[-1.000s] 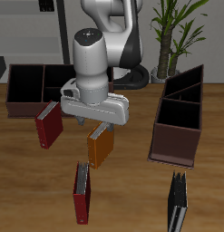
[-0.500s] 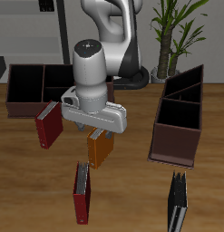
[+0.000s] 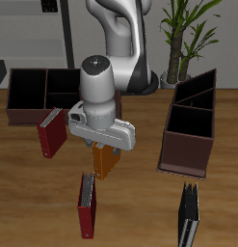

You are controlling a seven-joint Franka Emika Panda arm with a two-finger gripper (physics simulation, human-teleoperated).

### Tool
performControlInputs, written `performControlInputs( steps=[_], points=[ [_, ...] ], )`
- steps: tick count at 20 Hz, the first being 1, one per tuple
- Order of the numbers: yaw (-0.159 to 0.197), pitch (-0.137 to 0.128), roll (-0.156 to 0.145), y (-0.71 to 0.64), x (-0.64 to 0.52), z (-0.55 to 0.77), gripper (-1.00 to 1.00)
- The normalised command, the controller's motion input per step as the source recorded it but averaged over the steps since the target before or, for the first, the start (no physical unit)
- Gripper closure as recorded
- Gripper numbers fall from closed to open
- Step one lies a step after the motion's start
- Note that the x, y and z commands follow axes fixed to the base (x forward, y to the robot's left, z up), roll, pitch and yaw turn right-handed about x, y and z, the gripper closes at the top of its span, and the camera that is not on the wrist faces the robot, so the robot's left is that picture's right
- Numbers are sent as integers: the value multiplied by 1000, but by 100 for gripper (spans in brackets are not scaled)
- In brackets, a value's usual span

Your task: Place the orange book into the back desk caddy's back compartment

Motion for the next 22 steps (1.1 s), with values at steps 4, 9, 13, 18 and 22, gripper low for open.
performControlInputs(
  steps=[4,9,13,18,22],
  points=[
    [-7,-5,33,76,-53,-8,100],
    [16,-12,34,86,-100,155,100],
    [83,-15,31,-70,-75,403,100],
    [81,-2,15,-205,-112,505,100],
    [101,-4,18,-276,-244,682,100]
  ],
)
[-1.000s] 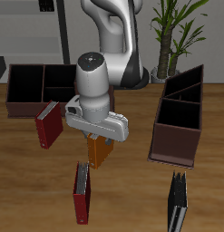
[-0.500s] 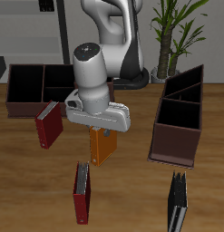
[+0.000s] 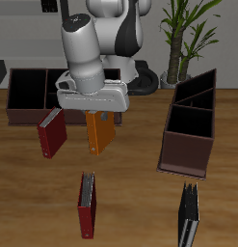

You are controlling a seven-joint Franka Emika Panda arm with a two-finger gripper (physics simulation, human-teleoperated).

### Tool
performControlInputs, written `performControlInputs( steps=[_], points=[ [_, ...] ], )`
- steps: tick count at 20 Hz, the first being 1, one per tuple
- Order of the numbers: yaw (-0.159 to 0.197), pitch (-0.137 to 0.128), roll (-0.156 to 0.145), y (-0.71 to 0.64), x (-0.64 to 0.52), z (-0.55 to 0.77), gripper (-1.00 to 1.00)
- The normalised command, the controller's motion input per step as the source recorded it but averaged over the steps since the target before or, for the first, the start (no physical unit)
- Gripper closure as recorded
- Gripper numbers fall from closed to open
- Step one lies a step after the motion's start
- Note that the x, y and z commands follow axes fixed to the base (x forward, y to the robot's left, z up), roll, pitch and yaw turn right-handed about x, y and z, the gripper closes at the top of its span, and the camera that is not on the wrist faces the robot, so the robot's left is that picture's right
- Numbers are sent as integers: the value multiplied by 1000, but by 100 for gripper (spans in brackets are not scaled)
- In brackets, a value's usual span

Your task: Place the orange book into the back desk caddy's back compartment

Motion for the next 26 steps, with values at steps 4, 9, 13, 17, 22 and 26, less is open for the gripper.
performControlInputs(
  steps=[4,9,13,17,22,26],
  points=[
    [91,-22,-20,-244,-146,483,100],
    [93,14,46,-286,-284,494,100],
    [83,-23,-3,-315,-240,334,100],
    [65,-6,45,-311,-246,224,100],
    [-22,-4,84,-305,-299,161,100],
    [-27,-65,82,-521,-358,145,100]
  ],
)
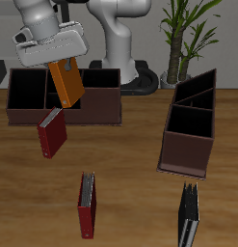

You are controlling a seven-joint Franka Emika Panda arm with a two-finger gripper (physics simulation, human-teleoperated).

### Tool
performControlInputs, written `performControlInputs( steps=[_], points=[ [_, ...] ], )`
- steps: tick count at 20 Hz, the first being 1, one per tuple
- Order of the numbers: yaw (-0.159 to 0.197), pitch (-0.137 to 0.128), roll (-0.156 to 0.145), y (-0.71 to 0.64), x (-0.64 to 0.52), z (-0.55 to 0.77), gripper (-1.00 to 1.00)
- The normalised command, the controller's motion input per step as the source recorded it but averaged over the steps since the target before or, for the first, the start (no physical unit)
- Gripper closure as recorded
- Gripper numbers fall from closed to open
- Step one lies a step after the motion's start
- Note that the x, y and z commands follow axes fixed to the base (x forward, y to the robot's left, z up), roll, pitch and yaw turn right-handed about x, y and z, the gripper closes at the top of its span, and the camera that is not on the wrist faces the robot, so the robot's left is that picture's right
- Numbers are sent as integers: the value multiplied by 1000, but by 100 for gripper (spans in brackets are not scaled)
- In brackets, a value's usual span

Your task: Place the orange book into the back desk caddy's back compartment

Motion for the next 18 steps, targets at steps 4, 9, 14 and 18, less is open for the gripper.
performControlInputs(
  steps=[4,9,14,18],
  points=[
    [-105,-71,19,-417,-240,104,100],
    [-95,-118,-59,-871,-400,80,100],
    [-30,-5,-9,-326,-163,-67,100],
    [32,12,-29,-165,-204,-125,100]
  ],
)
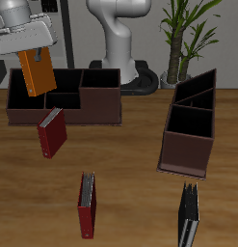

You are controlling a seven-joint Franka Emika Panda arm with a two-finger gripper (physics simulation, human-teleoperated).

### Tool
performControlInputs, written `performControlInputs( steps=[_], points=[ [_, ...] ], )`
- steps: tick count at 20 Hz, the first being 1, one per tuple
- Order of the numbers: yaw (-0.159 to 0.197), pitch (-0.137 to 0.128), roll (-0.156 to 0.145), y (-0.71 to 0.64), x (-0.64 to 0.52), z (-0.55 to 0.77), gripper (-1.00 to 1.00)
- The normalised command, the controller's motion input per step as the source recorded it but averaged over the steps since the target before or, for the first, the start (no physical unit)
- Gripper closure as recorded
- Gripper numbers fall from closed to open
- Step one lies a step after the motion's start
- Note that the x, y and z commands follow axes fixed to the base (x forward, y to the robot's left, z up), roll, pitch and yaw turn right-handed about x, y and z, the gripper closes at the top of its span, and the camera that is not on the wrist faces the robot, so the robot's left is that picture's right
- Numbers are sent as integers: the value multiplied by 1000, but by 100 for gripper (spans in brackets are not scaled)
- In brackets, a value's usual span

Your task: Place the orange book into the back desk caddy's back compartment

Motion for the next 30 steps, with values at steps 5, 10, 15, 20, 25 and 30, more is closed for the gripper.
performControlInputs(
  steps=[5,10,15,20,25,30],
  points=[
    [75,-21,-41,-117,-310,49,100],
    [106,-13,-157,-187,-286,138,100],
    [142,-49,-151,-158,-222,203,100],
    [-1,4,15,49,-132,118,100],
    [-17,0,-35,-50,-37,119,100],
    [-3,-3,7,-32,-59,88,100]
  ],
)
